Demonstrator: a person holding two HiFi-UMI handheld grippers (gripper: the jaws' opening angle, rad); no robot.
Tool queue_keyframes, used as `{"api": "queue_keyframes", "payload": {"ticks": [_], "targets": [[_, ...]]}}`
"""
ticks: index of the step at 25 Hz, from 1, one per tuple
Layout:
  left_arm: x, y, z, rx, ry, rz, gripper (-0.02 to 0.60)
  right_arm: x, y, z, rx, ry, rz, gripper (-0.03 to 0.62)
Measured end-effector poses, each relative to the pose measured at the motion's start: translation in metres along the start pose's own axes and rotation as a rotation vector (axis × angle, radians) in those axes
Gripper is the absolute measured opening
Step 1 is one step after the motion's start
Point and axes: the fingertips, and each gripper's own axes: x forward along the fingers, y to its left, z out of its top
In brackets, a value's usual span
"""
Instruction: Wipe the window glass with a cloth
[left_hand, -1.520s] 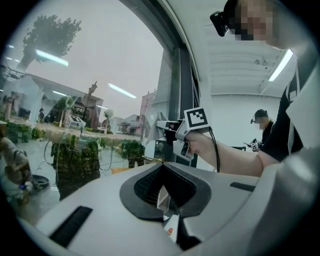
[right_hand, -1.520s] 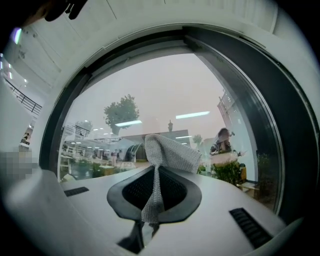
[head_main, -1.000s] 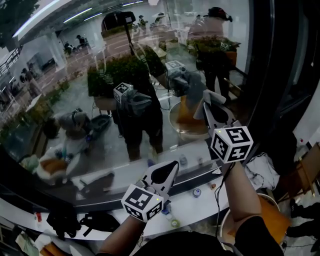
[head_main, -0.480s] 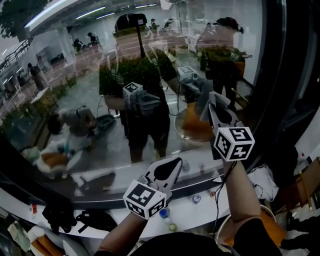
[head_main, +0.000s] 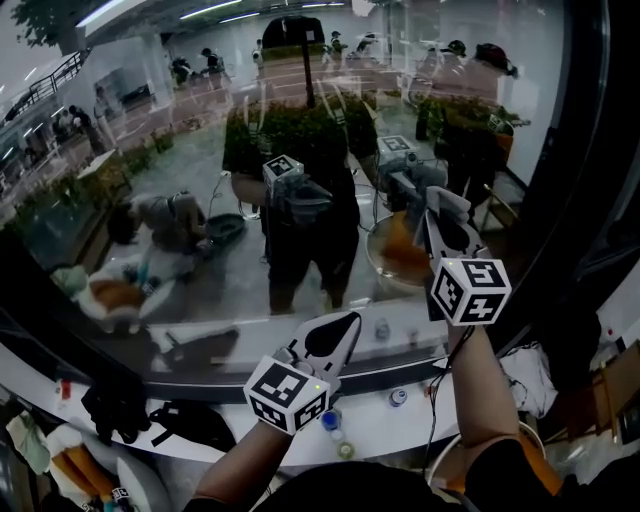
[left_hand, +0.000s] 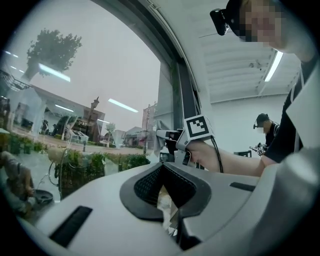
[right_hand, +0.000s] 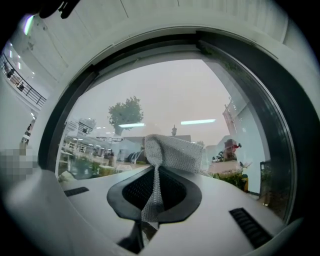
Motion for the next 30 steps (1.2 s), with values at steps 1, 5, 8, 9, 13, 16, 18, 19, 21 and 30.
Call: {"api": "queue_keyframes", "payload": {"ticks": [1,5,8,9,13,16,18,19,21,30], "targets": [[-0.006,0.004,-0.001,-0.003,0.000,0.007,0.000,0.002,0.009,-0.001,-0.001,0.001,0.008,0.041],[-0.027,0.015,-0.004,-0.010,0.008,0.028,0.000,0.008,0.040,0.001,0.007,-0.003,0.034,0.041],[-0.043,0.024,-0.004,-0.015,0.010,0.049,0.000,0.013,0.062,0.002,0.010,-0.006,0.051,0.041],[-0.049,0.027,-0.004,-0.014,0.010,0.054,0.000,0.014,0.069,0.002,0.012,-0.005,0.058,0.041],[-0.080,0.041,-0.009,-0.010,0.013,0.081,0.000,0.021,0.108,-0.001,0.017,-0.004,0.090,0.041],[-0.104,0.056,-0.015,-0.014,0.016,0.112,0.000,0.027,0.141,-0.001,0.021,-0.012,0.116,0.041],[-0.118,0.066,-0.016,-0.008,0.020,0.132,0.000,0.034,0.162,0.001,0.021,-0.019,0.132,0.041],[-0.125,0.071,-0.016,-0.003,0.023,0.140,0.000,0.037,0.172,0.002,0.021,-0.021,0.140,0.041],[-0.141,0.082,-0.019,0.001,0.027,0.155,0.000,0.043,0.195,0.002,0.020,-0.023,0.158,0.041],[-0.208,0.126,-0.018,0.017,0.016,0.233,0.000,0.069,0.310,0.006,0.019,-0.027,0.271,0.041]]}}
